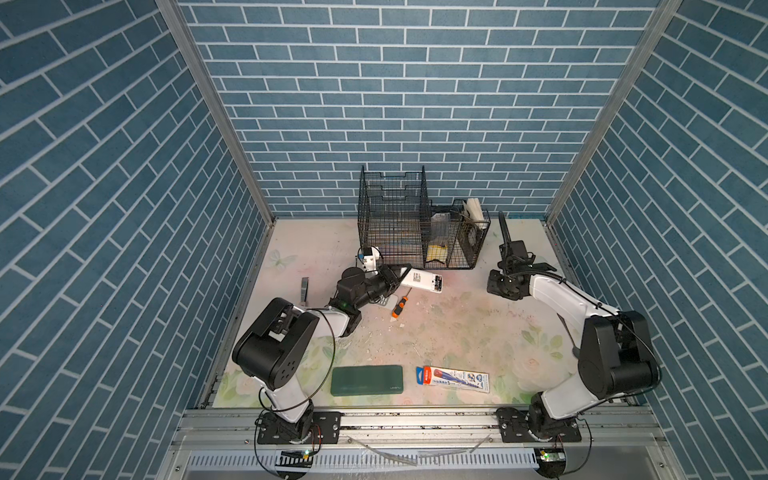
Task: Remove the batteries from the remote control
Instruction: 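Drop the battery cover with the right gripper while the left lowers the remote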
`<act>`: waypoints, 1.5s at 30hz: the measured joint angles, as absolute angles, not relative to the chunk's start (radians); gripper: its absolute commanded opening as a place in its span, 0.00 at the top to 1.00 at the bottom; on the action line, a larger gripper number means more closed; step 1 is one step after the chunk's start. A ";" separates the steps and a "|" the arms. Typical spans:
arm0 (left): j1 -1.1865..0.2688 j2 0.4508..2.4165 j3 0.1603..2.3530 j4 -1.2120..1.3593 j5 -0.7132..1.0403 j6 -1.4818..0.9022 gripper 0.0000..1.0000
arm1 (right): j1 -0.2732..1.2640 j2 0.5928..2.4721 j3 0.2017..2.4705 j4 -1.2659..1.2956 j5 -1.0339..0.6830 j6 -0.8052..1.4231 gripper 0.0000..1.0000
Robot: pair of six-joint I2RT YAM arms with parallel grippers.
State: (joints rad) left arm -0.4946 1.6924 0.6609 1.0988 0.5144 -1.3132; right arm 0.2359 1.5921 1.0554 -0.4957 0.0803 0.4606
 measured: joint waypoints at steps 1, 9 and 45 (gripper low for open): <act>-0.496 1.690 0.659 1.091 0.513 -1.309 1.00 | 0.235 1.607 1.055 -0.500 0.094 0.454 1.00; -0.503 1.642 0.653 0.991 0.500 -1.266 1.00 | 0.235 1.713 1.062 -0.525 0.182 0.411 1.00; -0.576 1.503 0.590 0.681 0.423 -1.116 1.00 | 0.262 1.735 1.097 -0.524 0.105 0.389 0.50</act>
State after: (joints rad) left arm -0.5762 1.5032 0.5896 0.6807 0.4232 -1.1156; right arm 0.2623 1.7348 1.0969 -0.5240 0.1047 0.3889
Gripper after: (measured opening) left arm 0.197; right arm 0.498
